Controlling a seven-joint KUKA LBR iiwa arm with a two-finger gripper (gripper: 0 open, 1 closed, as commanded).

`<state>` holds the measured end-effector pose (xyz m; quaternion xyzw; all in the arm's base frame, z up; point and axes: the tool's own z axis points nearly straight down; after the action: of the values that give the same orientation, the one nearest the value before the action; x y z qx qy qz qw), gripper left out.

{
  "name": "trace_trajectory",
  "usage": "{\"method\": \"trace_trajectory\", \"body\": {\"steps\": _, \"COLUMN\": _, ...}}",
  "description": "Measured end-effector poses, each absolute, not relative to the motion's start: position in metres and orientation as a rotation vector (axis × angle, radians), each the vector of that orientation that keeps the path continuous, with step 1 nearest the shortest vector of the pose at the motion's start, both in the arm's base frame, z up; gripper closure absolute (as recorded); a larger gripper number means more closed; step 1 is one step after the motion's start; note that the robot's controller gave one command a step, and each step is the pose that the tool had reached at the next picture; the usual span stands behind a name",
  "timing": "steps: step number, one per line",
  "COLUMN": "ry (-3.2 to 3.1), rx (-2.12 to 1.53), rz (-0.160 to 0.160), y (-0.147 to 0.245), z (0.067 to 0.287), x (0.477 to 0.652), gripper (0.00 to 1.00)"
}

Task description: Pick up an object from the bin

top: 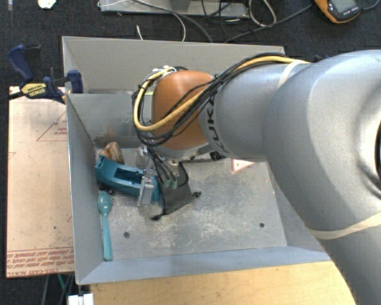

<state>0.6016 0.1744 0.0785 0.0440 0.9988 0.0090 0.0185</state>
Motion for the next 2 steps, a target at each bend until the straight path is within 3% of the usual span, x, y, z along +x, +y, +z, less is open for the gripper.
{"method": "trace_trajectory", "body": {"steps": 1, "ry": 3.093, "rx": 0.323, "rz": 0.034, "y": 0.1738, "z": 0.0790, "x": 0.6005, "gripper": 1.00}}
{"method": "trace_trajectory", "body": {"steps": 2, "ry": 3.092, "rx": 0.324, "rz": 0.035, "y": 0.1738, "z": 0.0792, "x": 0.6005, "gripper": 1.00}}
